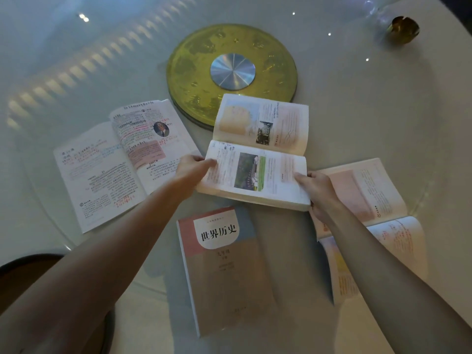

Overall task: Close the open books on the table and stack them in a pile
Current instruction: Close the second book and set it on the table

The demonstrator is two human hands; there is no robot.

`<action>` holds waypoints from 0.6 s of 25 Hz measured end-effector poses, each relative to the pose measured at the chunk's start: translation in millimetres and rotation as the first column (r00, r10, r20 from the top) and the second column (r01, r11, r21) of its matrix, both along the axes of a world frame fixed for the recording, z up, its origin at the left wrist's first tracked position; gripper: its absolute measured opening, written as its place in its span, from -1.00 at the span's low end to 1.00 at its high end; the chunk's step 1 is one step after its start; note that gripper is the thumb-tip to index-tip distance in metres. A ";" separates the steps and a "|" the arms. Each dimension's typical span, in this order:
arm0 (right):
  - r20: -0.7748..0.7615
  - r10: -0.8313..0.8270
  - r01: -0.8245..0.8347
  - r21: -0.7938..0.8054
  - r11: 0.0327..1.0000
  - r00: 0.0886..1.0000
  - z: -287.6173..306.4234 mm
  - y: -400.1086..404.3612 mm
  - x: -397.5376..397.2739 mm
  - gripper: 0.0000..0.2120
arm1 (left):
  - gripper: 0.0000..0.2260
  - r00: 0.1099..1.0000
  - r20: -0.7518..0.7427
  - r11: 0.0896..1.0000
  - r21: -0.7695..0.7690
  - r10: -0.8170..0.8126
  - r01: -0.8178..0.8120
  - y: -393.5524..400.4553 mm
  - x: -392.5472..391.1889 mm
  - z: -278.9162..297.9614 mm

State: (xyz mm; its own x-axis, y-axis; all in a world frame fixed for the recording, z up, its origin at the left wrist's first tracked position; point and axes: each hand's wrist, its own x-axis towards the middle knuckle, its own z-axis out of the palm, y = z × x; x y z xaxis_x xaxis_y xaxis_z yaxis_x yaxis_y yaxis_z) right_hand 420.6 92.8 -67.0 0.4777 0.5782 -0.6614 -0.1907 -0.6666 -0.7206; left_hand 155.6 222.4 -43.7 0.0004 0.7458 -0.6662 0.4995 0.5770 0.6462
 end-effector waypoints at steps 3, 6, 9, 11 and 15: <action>-0.061 -0.090 0.094 0.073 0.993 0.994 12.5 -12.5 2.8 -0.64 | -0.79 0.983 0.170 0.996 -0.075 0.065 -0.053 -8.4 -15.4 12.3; -0.237 -0.143 0.180 0.141 0.973 0.961 30.9 -13.1 7.7 -0.91 | -0.72 0.950 0.293 0.987 -0.148 0.109 -0.067 -10.4 -21.6 17.0; -0.318 -0.156 0.208 0.136 0.969 0.935 38.1 -6.8 9.9 -0.87 | -0.62 0.904 0.378 0.975 -0.167 0.198 -0.144 -5.1 -20.4 16.8; -0.377 -0.140 0.228 0.200 0.953 0.915 38.1 1.8 14.3 -0.75 | -0.71 0.859 0.435 0.963 -0.152 0.269 -0.224 3.3 -13.9 18.1; -0.353 -0.118 0.224 0.279 0.934 0.928 30.7 26.8 21.6 -0.58 | -0.67 0.815 0.509 0.961 -0.136 0.277 -0.241 23.9 3.4 16.8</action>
State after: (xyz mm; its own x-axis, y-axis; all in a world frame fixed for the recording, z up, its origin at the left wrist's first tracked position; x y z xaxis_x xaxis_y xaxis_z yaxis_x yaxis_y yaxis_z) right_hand 442.2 119.6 -36.2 0.3767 0.7073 -0.5982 -0.5407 -0.3565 -0.7620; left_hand 158.9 246.4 -27.0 0.1713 0.7245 -0.6676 -0.0726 0.6851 0.7248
